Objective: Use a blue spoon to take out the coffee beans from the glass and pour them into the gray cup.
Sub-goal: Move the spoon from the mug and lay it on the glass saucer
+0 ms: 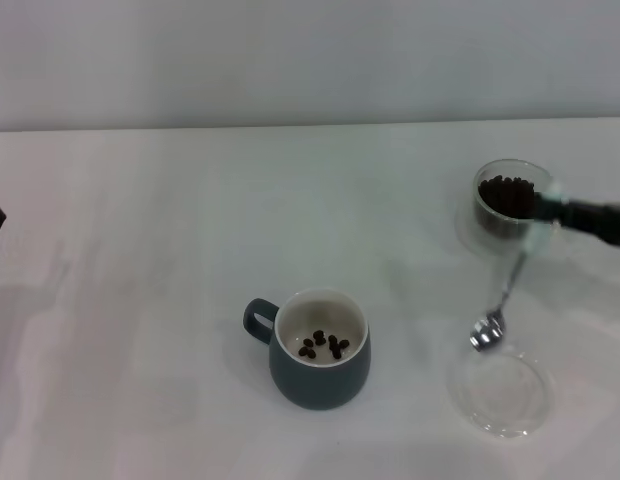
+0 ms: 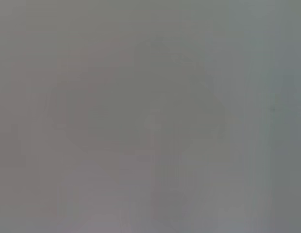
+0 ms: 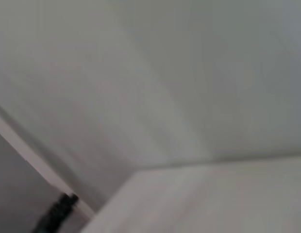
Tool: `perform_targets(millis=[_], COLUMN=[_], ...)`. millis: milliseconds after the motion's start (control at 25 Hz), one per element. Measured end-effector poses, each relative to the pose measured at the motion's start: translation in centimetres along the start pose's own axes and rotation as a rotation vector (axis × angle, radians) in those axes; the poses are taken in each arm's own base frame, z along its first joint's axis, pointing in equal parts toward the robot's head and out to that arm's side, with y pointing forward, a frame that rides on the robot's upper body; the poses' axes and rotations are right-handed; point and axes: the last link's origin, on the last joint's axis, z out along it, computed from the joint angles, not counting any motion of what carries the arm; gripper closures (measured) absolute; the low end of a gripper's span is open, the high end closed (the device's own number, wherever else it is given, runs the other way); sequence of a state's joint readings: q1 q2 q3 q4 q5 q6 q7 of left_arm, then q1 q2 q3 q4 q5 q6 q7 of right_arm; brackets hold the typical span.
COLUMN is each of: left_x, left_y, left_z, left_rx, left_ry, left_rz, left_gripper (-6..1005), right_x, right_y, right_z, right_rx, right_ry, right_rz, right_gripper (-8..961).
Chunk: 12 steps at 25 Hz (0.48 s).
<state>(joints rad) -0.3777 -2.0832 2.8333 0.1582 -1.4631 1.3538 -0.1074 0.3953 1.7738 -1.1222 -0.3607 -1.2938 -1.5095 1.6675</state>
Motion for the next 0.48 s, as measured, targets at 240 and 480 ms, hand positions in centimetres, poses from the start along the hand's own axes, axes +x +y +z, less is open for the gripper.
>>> perform_targets(millis=[240, 480], left_x=[0.2, 0.4], left_y=[0.3, 0.7], left_z=[0.4, 0.9], left_rx=[-0.01, -0.024], left_ry=[0.008, 0.017], left_rz=[-0.003, -0.004], left_gripper=[116, 116], right_x=[1.3, 2.5], right_y=[-1.6, -2.2], right_z=[-1.1, -1.6], right_rx=[0.101, 0.145], right_ry=[0.068, 0.08], right_rz=[0.037, 0.078], right_gripper=[781, 780])
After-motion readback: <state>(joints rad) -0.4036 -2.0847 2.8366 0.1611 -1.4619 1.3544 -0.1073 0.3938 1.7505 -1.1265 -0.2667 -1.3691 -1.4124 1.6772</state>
